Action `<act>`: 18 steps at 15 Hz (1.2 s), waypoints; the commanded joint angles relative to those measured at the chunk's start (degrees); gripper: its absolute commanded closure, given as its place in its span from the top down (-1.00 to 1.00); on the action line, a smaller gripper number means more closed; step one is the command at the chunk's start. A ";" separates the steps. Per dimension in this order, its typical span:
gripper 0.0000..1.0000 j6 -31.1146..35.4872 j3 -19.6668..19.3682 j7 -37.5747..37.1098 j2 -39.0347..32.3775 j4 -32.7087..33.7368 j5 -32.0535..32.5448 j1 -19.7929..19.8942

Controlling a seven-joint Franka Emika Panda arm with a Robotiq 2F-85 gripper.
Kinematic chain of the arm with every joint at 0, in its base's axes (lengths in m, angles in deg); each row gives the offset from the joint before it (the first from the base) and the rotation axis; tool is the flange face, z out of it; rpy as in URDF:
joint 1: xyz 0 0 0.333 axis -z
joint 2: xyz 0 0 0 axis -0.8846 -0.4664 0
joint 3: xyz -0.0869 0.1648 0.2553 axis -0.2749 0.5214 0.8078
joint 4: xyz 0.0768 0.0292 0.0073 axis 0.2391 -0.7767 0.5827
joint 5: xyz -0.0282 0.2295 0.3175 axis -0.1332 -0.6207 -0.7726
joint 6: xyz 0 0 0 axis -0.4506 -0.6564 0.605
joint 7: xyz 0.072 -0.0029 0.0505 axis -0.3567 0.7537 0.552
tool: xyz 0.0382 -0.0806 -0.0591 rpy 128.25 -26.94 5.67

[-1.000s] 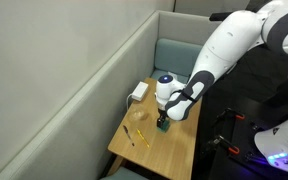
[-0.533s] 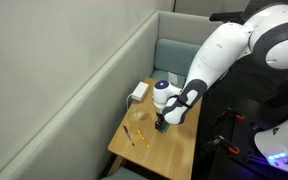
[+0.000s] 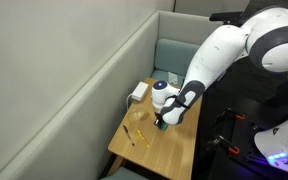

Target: Wipe the table with the sponge

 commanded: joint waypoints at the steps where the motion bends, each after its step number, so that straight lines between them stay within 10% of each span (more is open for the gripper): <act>1: -0.87 0.03 -0.98 -2.32 -0.40 0.96 1.29 -1.25; 9: -0.96 0.72 -1.69 -2.52 -0.90 0.91 0.82 -0.43; 18: -0.96 1.59 -2.36 -3.02 -1.80 0.59 -3.81 11.02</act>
